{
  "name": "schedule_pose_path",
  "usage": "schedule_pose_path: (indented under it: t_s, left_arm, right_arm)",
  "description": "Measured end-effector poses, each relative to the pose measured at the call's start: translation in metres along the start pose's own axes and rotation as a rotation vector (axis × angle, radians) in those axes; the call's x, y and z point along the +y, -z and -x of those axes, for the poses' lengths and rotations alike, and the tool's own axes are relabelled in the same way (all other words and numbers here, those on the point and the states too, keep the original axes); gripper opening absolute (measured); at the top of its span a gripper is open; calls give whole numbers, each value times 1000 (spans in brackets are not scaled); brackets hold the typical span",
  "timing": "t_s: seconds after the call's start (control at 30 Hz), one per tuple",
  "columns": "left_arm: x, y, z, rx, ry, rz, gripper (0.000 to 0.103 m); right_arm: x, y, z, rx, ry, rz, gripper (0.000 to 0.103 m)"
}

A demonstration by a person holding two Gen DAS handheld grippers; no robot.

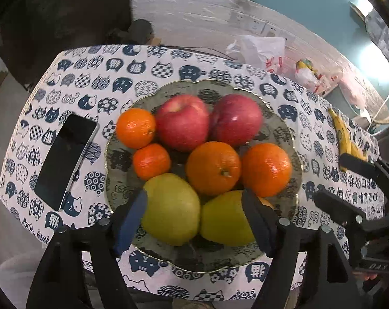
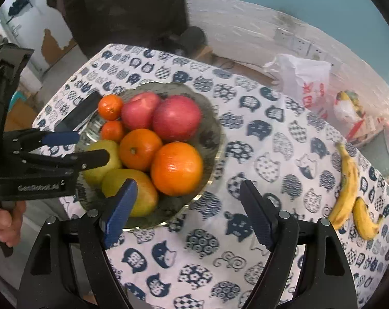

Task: Organize fruits
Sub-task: 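Move both grippers back over the two bananas on the cloth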

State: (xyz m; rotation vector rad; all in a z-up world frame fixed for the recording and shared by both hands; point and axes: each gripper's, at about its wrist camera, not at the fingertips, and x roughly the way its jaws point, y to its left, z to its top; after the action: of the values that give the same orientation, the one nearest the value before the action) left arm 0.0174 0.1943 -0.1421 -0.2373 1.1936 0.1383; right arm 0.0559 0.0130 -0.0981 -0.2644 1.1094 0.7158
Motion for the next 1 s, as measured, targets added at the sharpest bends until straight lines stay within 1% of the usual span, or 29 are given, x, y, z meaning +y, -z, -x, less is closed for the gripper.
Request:
schedule_pose_path:
  t_s: [0.23, 0.67, 1.0]
  left_arm:
    - [-34, -1, 6, 2, 1, -63, 80]
    - [-106, 0, 12, -1, 10, -198, 81]
    - [-162, 3, 11, 9, 9, -299, 81]
  right_arm:
    - [-34, 11, 16, -20, 35, -58, 84]
    - [-89, 42, 53, -60, 87, -150, 85]
    - [-131, 71, 75, -61, 135, -207, 86]
